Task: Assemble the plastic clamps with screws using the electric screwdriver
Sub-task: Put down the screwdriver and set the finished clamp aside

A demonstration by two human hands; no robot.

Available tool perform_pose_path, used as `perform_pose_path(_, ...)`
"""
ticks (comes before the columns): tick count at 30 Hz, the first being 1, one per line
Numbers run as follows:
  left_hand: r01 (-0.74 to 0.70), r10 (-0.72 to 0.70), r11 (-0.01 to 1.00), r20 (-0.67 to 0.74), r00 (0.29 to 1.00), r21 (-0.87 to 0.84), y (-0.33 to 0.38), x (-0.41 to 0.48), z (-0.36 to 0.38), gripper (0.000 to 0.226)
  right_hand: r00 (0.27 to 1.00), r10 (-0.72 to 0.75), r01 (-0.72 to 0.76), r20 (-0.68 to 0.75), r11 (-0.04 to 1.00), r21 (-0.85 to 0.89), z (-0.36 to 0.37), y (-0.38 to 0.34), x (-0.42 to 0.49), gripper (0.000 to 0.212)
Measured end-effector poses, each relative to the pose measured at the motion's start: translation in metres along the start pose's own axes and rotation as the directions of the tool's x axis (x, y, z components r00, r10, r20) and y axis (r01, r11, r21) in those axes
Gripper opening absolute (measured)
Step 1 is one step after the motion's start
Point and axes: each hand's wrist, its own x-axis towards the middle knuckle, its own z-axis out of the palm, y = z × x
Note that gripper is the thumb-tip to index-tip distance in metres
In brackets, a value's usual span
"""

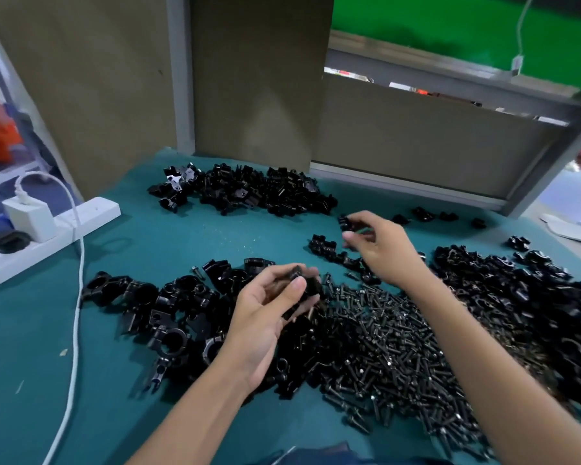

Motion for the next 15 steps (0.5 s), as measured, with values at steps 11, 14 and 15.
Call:
perform_pose_path(11, -0.009, 0.01, 0.999, -0.028, 1.0, 0.04, 0.0, -0.007, 0.003, 0.029, 0.975, -0.08, 0.149, -0.209, 0.929, 0.339, 0.035, -0.053, -0.095, 0.027)
perform_pose_path(14, 0.002, -0.001, 0.999, -0.035, 0.999, 0.039, 0.001, -0.006, 0.002, 0.03, 0.98, -0.084, 0.146, -0.182, 0.92, 0.363, 0.034, -0.051, -0.098, 0.037)
perform_pose_path(15, 0.002, -0.001, 0.999, -0.031, 1.0, 0.043, 0.001, -0.006, 0.002, 0.03, 0.982, -0.09, 0.146, -0.166, 0.92, 0.365, 0.034, -0.05, -0.099, 0.04)
